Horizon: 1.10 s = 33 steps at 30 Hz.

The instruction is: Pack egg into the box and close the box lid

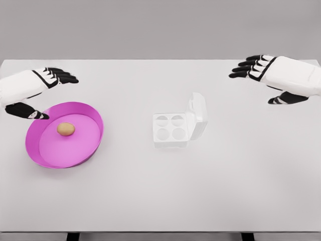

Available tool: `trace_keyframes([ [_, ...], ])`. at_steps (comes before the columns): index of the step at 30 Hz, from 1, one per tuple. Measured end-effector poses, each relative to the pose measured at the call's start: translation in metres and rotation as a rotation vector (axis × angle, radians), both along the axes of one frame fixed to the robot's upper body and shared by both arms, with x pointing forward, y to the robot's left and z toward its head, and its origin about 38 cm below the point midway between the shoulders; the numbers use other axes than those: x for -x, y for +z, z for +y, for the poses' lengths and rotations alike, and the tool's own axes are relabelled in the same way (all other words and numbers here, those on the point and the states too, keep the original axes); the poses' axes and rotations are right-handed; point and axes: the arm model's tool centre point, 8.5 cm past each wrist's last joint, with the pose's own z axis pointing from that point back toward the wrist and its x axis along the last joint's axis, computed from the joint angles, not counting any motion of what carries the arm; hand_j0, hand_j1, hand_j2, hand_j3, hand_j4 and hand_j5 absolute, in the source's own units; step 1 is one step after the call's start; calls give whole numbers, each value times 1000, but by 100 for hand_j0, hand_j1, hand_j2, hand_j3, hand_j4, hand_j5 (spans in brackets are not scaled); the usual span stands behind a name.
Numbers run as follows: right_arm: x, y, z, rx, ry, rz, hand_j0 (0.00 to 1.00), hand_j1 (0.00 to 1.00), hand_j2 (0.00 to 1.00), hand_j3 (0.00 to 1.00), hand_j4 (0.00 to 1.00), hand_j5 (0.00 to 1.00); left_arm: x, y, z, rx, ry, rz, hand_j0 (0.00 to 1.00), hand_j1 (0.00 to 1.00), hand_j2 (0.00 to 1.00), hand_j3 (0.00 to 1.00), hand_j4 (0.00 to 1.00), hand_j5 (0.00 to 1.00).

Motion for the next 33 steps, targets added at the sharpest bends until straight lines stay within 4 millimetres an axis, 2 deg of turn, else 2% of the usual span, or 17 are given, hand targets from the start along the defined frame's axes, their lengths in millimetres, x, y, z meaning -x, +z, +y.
trace_keyframes([
  [3, -2, 1, -5, -14, -18, -4, 100, 100, 100, 100, 100, 100, 8, 4, -9, -58, -57, 38, 100, 100, 100, 100, 100, 100],
  [7, -3, 3, -8, -15, -27, -8, 100, 100, 100, 100, 100, 100, 12, -1, -17, -83, -87, 77, 100, 100, 100, 100, 100, 100],
  [13, -2, -3, -10, -14, -33, 8, 100, 100, 100, 100, 100, 100, 6, -20, -17, -93, 36, 185, 100, 100, 100, 100, 100, 100],
  [19, 0, 0, -10, -20, -32, -4, 100, 100, 100, 100, 100, 100, 6, -26, -18, -104, 75, 220, 100, 100, 100, 100, 100, 100],
  [27, 5, -9, -20, -32, -61, 16, 100, 100, 100, 100, 100, 100, 4, -41, -16, -173, 169, 259, 100, 100, 100, 100, 100, 100],
  [31, 6, -2, -27, -24, -76, 3, 100, 100, 100, 100, 100, 100, 5, -44, -18, -190, 174, 263, 88, 88, 88, 88, 88, 88],
  [32, 7, -4, -28, -24, -79, 8, 100, 100, 100, 100, 100, 100, 5, -45, -18, -192, 175, 263, 83, 83, 83, 83, 83, 83],
  [33, 8, -9, -29, -24, -82, 21, 100, 100, 100, 100, 100, 100, 5, -45, -18, -196, 176, 262, 83, 83, 83, 83, 83, 83],
])
